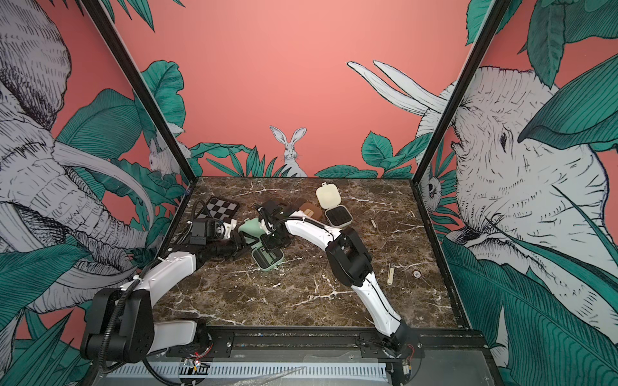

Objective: Organize nail clipper sets
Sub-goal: Adjust the nail clipper in the storage box.

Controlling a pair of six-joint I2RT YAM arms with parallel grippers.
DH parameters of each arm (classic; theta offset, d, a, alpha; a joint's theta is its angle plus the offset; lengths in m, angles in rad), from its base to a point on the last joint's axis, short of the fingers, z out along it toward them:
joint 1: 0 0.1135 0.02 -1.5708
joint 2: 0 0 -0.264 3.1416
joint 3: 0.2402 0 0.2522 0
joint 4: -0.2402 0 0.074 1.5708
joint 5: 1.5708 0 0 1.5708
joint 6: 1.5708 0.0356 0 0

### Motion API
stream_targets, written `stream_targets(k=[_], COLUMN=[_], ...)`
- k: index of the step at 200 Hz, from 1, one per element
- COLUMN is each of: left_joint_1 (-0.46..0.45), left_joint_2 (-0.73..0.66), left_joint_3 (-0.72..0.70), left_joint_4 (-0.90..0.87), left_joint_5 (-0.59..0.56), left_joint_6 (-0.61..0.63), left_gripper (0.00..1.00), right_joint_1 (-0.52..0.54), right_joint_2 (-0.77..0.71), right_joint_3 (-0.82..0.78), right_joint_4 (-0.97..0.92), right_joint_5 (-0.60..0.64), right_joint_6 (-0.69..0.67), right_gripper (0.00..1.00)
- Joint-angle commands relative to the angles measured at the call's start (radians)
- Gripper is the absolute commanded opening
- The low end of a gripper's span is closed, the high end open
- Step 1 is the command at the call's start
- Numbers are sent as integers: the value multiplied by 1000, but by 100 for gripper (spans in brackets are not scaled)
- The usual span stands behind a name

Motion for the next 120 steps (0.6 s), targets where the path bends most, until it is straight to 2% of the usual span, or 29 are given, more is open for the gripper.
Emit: stream_targets(k=[1,120], left_joint_1=[0,0], left_joint_2=[-28,-23], left_joint_3=[-18,-20], left_joint_4=[-16,-21], left_joint_5=[-8,-9], left_joint_6=[12,16], left_gripper=[65,65], right_joint_1=[4,-13], right_joint_2=[18,59], right_joint_3=[-6,-33], right_joint_4=[-19,7], right_joint_5=[10,18], right_joint_6=[-3,10], right_gripper=[6,5])
